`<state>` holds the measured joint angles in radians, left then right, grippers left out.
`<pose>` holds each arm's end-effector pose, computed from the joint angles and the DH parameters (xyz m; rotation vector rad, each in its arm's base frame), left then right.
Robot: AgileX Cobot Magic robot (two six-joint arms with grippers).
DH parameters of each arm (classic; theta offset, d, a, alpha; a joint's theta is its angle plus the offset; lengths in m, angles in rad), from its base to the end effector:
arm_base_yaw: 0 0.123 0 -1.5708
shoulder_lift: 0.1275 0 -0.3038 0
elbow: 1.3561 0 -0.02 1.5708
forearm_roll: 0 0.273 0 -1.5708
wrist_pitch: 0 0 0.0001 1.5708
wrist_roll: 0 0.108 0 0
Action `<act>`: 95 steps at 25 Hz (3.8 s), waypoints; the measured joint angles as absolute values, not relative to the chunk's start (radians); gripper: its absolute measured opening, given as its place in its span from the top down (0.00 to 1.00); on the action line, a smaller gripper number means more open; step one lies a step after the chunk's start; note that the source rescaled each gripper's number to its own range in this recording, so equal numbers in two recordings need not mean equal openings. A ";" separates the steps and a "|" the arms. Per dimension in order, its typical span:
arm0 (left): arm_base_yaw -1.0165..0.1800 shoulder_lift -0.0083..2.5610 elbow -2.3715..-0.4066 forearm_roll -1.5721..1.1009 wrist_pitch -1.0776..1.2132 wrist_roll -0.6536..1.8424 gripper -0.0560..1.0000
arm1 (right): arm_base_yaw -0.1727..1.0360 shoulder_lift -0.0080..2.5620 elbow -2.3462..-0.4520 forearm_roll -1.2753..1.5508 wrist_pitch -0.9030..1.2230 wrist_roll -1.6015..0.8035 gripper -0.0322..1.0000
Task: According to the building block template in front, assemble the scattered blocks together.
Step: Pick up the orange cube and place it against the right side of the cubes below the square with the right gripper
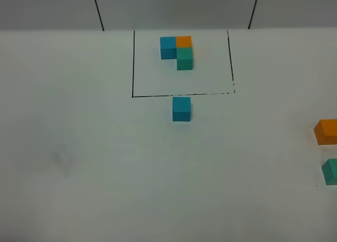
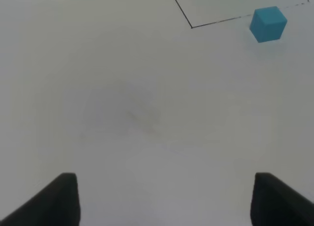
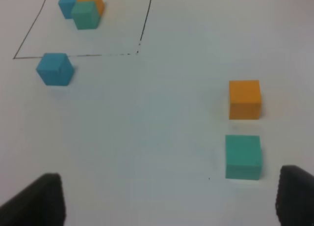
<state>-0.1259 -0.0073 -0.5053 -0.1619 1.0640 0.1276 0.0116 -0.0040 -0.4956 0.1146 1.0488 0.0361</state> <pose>0.0063 -0.0161 0.2826 0.2655 2.0124 -0.1923 0.0109 0.0108 0.2805 0.0204 2.0314 0.1669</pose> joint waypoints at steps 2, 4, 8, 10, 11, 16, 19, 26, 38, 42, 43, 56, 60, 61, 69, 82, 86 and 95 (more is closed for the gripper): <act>-0.126 -0.007 -0.505 -0.162 1.064 0.128 0.49 | 0.012 -0.004 -0.496 0.115 1.049 0.036 0.25; -0.126 -0.007 -0.505 -0.162 1.064 0.128 0.52 | 0.012 -0.004 -0.496 0.115 1.049 0.036 0.25; -0.094 -0.007 -0.505 -0.162 1.064 0.128 0.57 | 0.012 -0.004 -0.496 0.115 1.049 0.036 0.25; -0.052 -0.007 -0.505 -0.162 1.064 0.128 0.59 | 0.012 -0.004 -0.496 0.115 1.049 0.036 0.25; -0.031 -0.007 -0.505 -0.163 1.064 0.128 0.59 | 0.012 -0.004 -0.496 0.115 1.049 0.036 0.25; -0.012 -0.007 -0.505 -0.165 1.064 0.128 0.60 | 0.012 -0.004 -0.496 0.115 1.049 0.036 0.25; -0.011 -0.007 -0.505 -0.165 1.064 0.127 0.60 | 0.012 -0.004 -0.496 0.115 1.049 0.036 0.25; -0.011 -0.007 -0.505 -0.164 1.064 0.101 0.60 | 0.012 -0.004 -0.496 0.115 1.049 0.036 0.25; -0.011 -0.007 -0.505 -0.159 1.064 0.082 0.60 | 0.012 -0.004 -0.496 0.115 1.049 0.036 0.25; -0.011 -0.007 -0.505 -0.159 1.064 0.082 0.60 | 0.012 -0.004 -0.496 0.115 1.049 0.036 0.25; -0.011 -0.007 -0.505 -0.159 1.064 0.082 0.60 | 0.012 -0.004 -0.496 0.115 1.049 0.036 0.25; -0.011 -0.007 -0.505 -0.159 1.064 0.082 0.60 | 0.012 0.073 -0.499 0.095 1.056 0.111 0.25; -0.011 -0.007 -0.505 -0.159 1.064 0.082 0.60 | 0.012 0.244 -0.538 0.067 1.051 0.176 0.25; -0.011 -0.007 -0.505 -0.159 1.064 0.082 0.60 | 0.012 0.304 -0.558 0.065 1.045 0.177 0.25; -0.011 -0.007 -0.505 -0.159 1.064 0.082 0.60 | 0.012 0.882 -0.724 -0.043 1.034 0.110 0.25; -0.011 -0.007 -0.505 -0.159 1.064 0.082 0.60 | -0.104 1.472 -0.953 0.040 0.875 -0.023 0.25; -0.011 -0.007 -0.505 -0.159 1.064 0.082 0.60 | -0.110 1.504 -0.954 0.067 0.803 -0.052 0.25; -0.011 -0.007 -0.505 -0.159 1.064 0.082 0.60 | -0.133 1.651 -0.954 0.068 0.707 -0.082 0.25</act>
<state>-0.0109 -0.0073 -0.5053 -0.1587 1.0640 0.0817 -0.1327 1.6510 -0.9537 0.0677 0.7067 -0.0819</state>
